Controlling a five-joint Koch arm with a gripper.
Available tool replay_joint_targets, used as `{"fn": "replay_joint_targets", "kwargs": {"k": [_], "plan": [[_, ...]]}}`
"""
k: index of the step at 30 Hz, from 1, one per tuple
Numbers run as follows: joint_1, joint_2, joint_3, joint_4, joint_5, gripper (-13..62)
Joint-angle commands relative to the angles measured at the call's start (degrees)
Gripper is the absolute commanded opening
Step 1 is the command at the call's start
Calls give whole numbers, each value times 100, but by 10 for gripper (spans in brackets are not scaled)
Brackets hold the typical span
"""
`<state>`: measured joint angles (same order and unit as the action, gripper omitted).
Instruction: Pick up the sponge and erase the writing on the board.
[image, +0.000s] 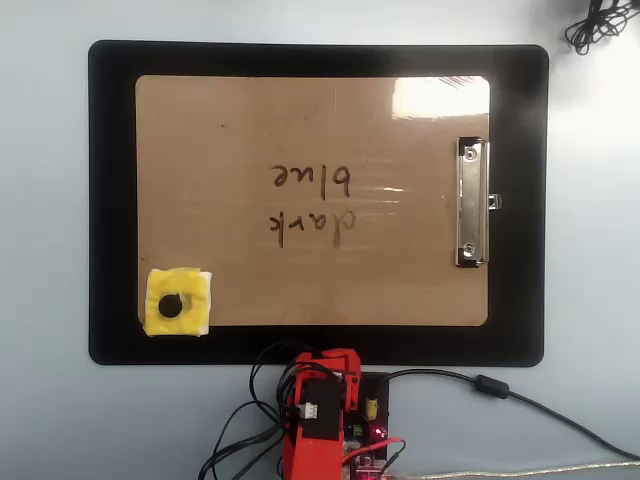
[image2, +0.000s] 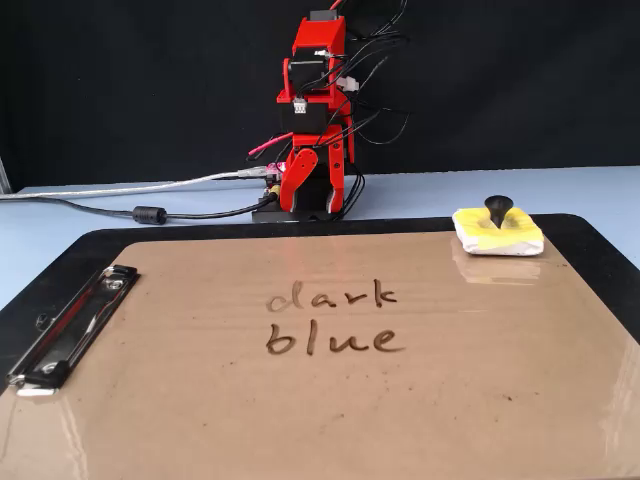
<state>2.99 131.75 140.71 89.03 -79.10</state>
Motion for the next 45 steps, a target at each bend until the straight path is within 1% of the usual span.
{"fn": "replay_joint_targets", "kwargs": {"k": [1,6,11,15,19,23,25,28,31,36,39,45], "plan": [[-1090,299,-519,-3067,-624,336],[-1125,290,-378,-3032,-703,337],[-1222,308,149,-3243,-703,333],[-2364,316,105,-3621,-870,332],[-3577,308,-53,-4614,-1934,331],[-4922,299,-413,-6021,-3217,332],[-5353,281,-633,-6539,-3595,332],[-5766,167,-773,-7339,-3691,332],[-5818,-308,-800,-7796,-3674,334],[-6223,-1644,-1116,-7875,-3665,338],[-6311,-2153,-1433,-7884,-3683,341],[-6583,-2312,-1441,-8183,-3384,325]]}}
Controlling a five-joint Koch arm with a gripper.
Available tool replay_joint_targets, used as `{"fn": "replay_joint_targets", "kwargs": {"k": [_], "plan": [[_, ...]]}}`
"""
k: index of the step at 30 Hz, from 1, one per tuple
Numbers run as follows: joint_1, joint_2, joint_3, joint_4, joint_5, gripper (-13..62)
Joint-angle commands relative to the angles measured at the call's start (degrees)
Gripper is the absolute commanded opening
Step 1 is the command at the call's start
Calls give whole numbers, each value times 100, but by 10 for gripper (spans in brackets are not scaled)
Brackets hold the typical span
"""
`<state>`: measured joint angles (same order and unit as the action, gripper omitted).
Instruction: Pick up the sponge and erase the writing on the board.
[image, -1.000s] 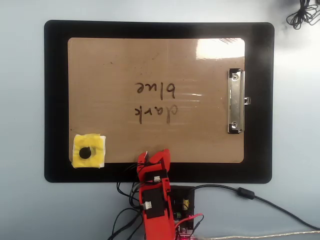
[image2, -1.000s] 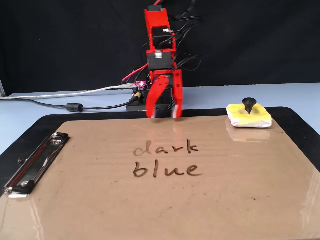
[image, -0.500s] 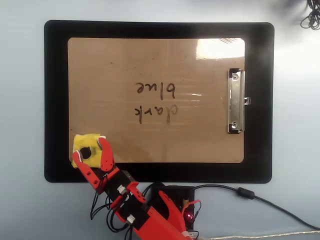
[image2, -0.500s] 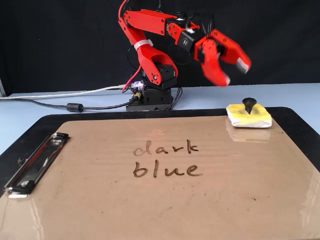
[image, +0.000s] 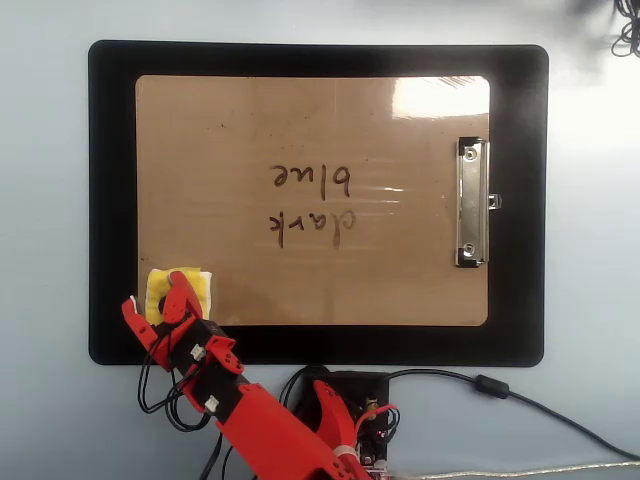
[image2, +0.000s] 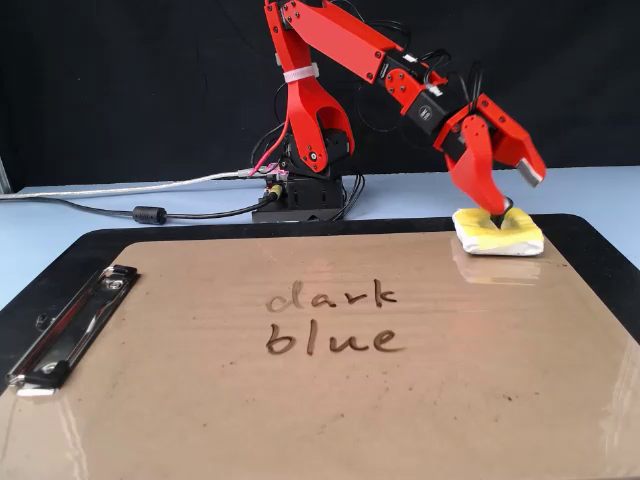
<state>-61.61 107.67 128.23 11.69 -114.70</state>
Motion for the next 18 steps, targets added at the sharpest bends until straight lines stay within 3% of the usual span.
{"fn": "replay_joint_targets", "kwargs": {"k": [1,5,18], "plan": [[-132,88,-193,-519,466,323],[-308,88,-53,-457,1406,323],[-316,88,439,-193,2303,322]]}}
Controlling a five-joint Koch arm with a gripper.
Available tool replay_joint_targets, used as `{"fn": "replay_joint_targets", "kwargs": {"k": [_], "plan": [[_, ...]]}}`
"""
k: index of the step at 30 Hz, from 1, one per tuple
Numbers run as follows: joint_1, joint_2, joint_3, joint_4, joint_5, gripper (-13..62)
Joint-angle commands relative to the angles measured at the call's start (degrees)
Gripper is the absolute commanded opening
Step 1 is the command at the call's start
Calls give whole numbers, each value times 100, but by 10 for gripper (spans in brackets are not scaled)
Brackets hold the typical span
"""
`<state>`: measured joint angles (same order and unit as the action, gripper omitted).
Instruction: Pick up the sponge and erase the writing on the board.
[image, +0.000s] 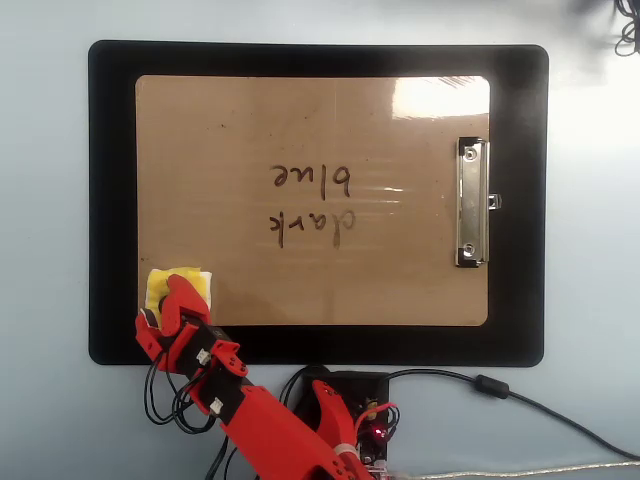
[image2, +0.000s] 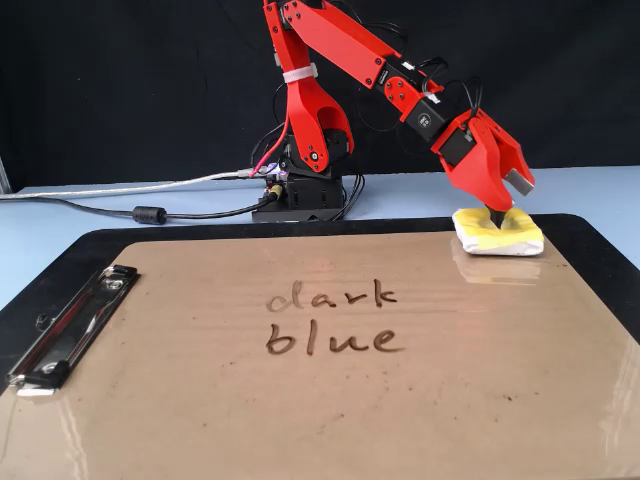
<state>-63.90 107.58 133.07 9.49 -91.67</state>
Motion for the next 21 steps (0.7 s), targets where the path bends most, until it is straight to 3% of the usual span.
{"fn": "replay_joint_targets", "kwargs": {"k": [1,21], "plan": [[-88,97,-18,26,44,322],[-26,-1090,387,-1257,914,313]]}}
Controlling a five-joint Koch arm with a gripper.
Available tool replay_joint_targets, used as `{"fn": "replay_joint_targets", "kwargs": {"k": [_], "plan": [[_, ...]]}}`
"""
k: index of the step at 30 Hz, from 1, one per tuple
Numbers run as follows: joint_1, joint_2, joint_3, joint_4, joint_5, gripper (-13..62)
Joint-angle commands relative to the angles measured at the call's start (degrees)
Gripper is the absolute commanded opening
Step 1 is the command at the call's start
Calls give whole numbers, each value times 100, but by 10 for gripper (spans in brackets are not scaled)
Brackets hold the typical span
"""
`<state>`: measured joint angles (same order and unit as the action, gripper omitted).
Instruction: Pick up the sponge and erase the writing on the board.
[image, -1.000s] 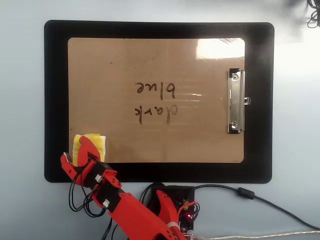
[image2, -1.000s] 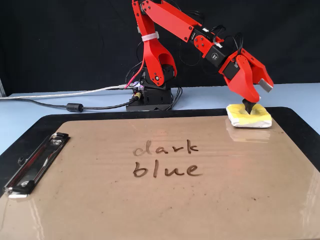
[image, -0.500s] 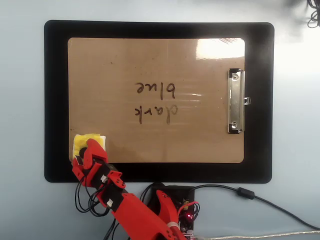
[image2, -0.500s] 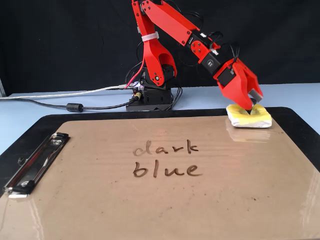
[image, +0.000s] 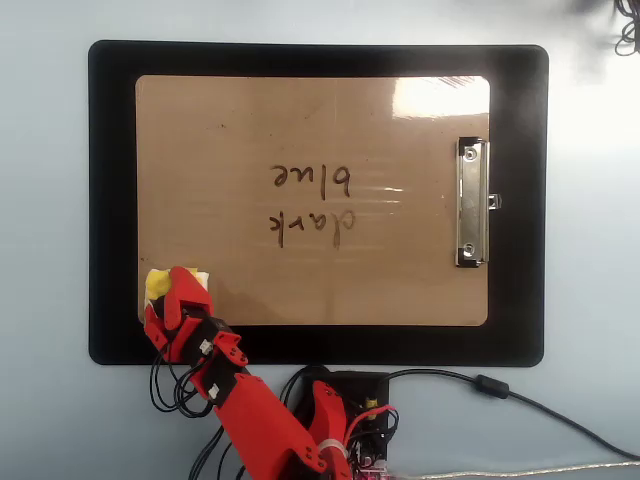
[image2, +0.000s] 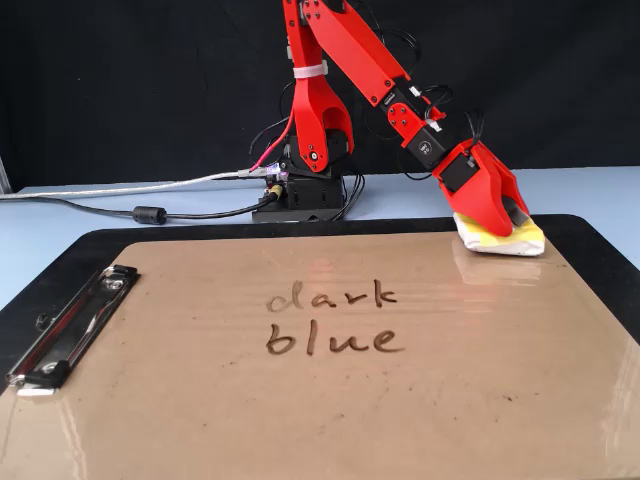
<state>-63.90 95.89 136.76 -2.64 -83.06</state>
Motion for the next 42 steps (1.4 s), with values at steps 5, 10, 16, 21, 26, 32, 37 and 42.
{"fn": "replay_joint_targets", "kwargs": {"k": [5,10,16,21,26,32,37,42], "plan": [[-26,141,176,-35,44,231],[-35,668,589,18,-9,247],[9,817,853,-44,-26,258],[44,729,817,-53,-53,256],[105,712,817,-79,-141,81],[589,729,879,-193,-870,-79],[1195,809,896,-290,-949,-80],[2408,844,773,-272,-905,-80]]}}
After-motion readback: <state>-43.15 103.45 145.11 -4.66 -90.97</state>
